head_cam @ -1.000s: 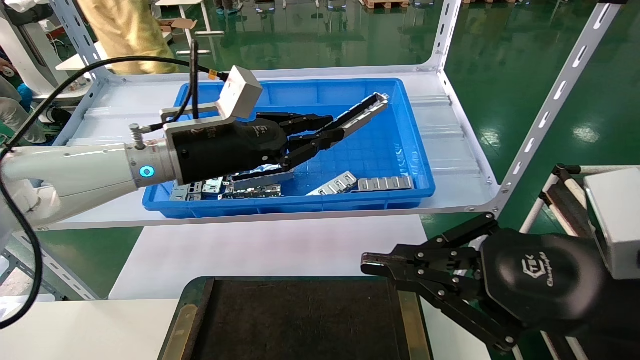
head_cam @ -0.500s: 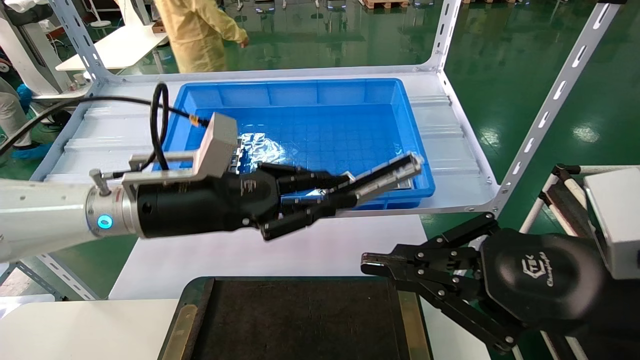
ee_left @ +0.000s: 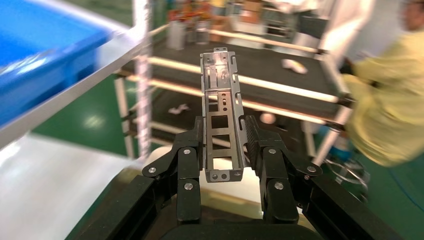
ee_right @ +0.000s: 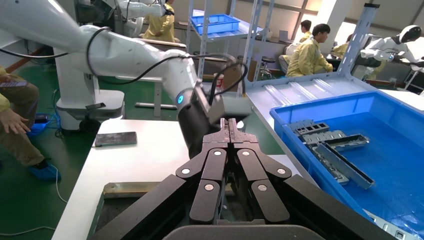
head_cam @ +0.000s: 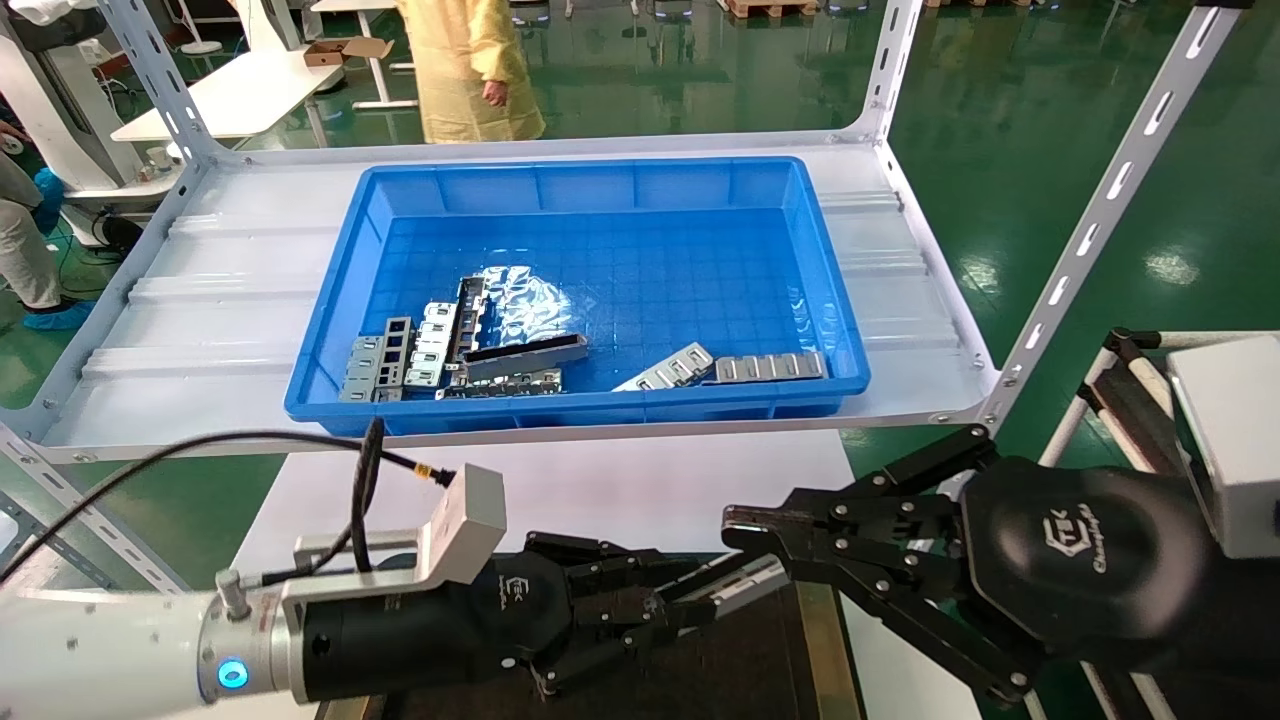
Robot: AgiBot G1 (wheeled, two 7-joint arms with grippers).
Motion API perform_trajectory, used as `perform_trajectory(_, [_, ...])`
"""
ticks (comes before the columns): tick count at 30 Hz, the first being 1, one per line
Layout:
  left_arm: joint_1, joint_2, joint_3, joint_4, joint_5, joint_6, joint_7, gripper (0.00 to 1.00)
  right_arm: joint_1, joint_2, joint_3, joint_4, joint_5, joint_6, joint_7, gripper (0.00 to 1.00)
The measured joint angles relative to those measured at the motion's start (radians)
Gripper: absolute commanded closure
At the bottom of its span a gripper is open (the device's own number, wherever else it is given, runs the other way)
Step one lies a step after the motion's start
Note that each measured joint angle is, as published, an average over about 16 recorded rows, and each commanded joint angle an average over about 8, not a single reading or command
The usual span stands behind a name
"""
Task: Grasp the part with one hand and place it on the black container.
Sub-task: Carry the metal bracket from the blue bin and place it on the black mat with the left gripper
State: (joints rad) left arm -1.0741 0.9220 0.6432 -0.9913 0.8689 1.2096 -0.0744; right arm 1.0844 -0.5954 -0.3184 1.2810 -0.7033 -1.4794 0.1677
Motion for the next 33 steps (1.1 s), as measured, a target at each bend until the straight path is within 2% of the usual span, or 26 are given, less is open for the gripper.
perform_trajectory(8, [0.243,-0.04,0.009,-0.207,0.038,-0.312,-0.075,1.0,0.0,0.0,0.0,0.0,0.0,0.0,0.0,1.0])
perform_trajectory(15, [0.393,-0.025,0.03,-0.312,0.088,-0.576,-0.134,1.0,0.0,0.0,-0.001,0.0,0.0,0.0,0.0,1.0])
perform_trajectory(23, [0.482,0.039,0.062,-0.352,0.134,-0.835,-0.197,1.0,0.0,0.0,-0.001,0.0,0.001,0.0,0.0,1.0])
perform_trajectory(33, [0.522,0.129,0.121,-0.354,0.149,-1.074,-0.277,1.0,0.0,0.0,-0.001,0.0,0.001,0.0,-0.001,1.0])
